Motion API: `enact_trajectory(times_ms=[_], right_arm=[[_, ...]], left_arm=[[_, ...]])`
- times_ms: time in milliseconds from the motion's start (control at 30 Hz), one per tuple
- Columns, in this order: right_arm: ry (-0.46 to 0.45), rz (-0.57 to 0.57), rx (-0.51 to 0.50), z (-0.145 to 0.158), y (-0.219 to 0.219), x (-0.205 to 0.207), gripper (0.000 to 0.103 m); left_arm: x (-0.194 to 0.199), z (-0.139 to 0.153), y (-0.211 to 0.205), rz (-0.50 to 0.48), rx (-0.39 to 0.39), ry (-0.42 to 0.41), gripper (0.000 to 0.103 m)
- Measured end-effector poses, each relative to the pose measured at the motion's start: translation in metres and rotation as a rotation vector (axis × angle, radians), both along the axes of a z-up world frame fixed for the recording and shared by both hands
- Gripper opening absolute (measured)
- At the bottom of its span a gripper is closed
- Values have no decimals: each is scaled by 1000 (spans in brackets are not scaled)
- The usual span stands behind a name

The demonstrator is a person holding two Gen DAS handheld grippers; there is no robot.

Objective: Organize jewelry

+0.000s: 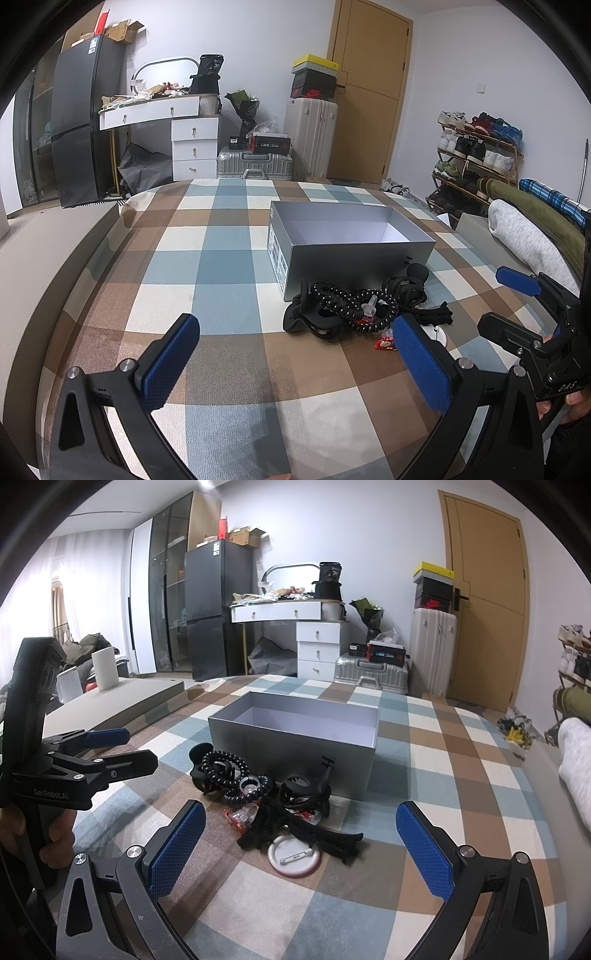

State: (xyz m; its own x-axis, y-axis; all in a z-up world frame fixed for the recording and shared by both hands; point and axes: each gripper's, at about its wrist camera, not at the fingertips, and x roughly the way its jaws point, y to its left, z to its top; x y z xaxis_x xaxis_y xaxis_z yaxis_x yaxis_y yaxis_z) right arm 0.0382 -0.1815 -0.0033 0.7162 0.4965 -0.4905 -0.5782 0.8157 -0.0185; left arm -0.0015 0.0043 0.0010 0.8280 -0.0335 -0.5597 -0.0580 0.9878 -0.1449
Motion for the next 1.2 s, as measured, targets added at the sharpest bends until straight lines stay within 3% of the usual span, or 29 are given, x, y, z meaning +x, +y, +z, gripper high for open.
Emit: enact_trajectory(times_ms=[600,1033,1200], right_arm=[[15,-18,-8,-2,-1,3,103],[294,-145,-46,-30,-14,46,102],[391,-143,-16,-35,-12,56,95]], left_arm=[[1,0,0,4,5,14,102],[24,-14,-1,-21,-5,176,102],[29,-13,-4,-45,-12,204,102]])
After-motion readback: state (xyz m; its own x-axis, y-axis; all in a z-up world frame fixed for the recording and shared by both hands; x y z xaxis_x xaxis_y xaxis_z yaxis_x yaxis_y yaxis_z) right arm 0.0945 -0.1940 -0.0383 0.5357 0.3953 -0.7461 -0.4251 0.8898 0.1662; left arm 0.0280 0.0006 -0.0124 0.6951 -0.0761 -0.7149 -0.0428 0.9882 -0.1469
